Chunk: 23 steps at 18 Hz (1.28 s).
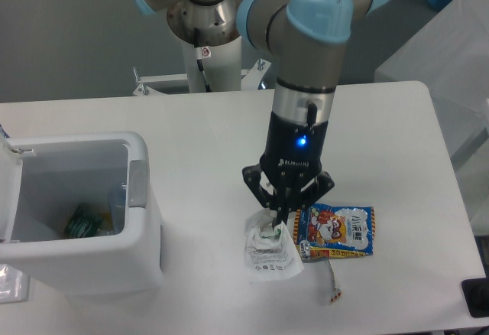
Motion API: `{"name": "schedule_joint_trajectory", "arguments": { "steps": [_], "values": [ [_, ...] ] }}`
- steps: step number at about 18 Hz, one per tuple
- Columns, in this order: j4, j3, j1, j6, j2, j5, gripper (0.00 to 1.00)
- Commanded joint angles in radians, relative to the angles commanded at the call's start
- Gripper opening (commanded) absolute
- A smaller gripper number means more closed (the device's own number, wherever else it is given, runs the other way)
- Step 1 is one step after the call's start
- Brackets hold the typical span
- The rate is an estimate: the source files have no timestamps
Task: Place the trash in the trash can
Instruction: 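Lift the wrapper and carry it over the white trash bin, then lower the wrapper into the bin and open the gripper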
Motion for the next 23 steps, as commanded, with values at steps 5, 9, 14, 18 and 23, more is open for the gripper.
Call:
{"name": "schedule_joint_trajectory", "arguments": {
  "steps": [5,9,14,18,23],
  "values": [
    [0.000,0.008,-0.061,-0.093,0.072,-0.002,0.08],
    [0.002,-0.024,-0.161,-0.091,0.103,-0.002,0.09],
    [0.002,-0.032,-0.270,-0.082,0.103,0.002,0.09],
    [0.005,-0.064,-0.322,-0.061,0.101,0.005,0.11],
    [0.005,-0.125,-0.353,0.074,0.092,0.006,0.11]
  ]
}}
